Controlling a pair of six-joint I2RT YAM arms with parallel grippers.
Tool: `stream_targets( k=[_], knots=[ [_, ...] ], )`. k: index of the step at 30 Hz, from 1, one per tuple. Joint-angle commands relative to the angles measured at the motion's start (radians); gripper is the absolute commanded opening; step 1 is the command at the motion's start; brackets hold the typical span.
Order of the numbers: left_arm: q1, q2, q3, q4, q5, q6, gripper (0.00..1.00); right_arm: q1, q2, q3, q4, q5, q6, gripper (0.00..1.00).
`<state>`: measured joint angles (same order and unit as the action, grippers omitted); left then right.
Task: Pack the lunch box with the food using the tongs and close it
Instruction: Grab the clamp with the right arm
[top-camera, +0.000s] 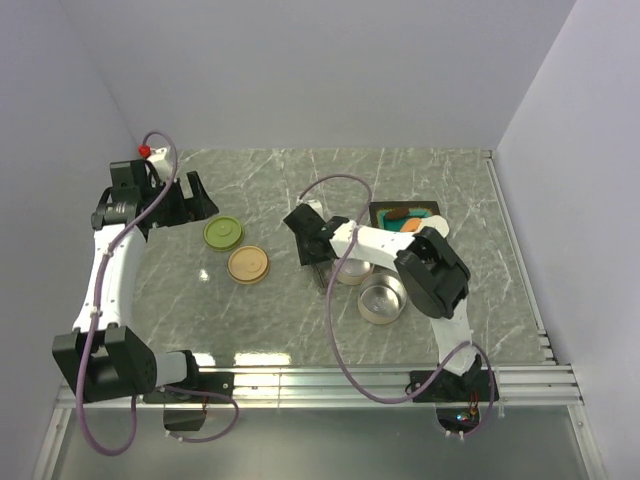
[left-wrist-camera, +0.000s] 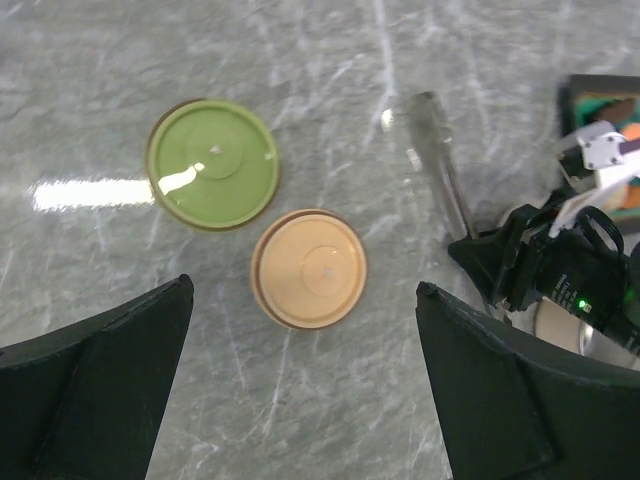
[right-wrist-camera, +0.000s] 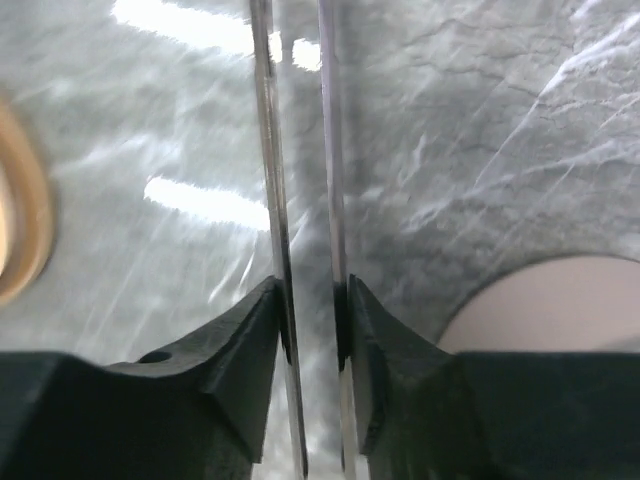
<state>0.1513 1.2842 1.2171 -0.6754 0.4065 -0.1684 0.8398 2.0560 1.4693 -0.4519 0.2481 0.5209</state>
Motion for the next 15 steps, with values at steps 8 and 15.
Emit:
stream_targets(
  k=[8,15],
  knots=[
    [0.004,-0.1,0.044,0.039,0.227,0.083,0.99,-0.018,-0.302,-0.073,0.044,-0.253,-0.312,0.36],
    [0.005,-0.154,0.033,0.08,0.431,0.133,0.99,-0.093,-0.405,-0.011,-0.079,-0.613,-0.456,0.31]
  ],
)
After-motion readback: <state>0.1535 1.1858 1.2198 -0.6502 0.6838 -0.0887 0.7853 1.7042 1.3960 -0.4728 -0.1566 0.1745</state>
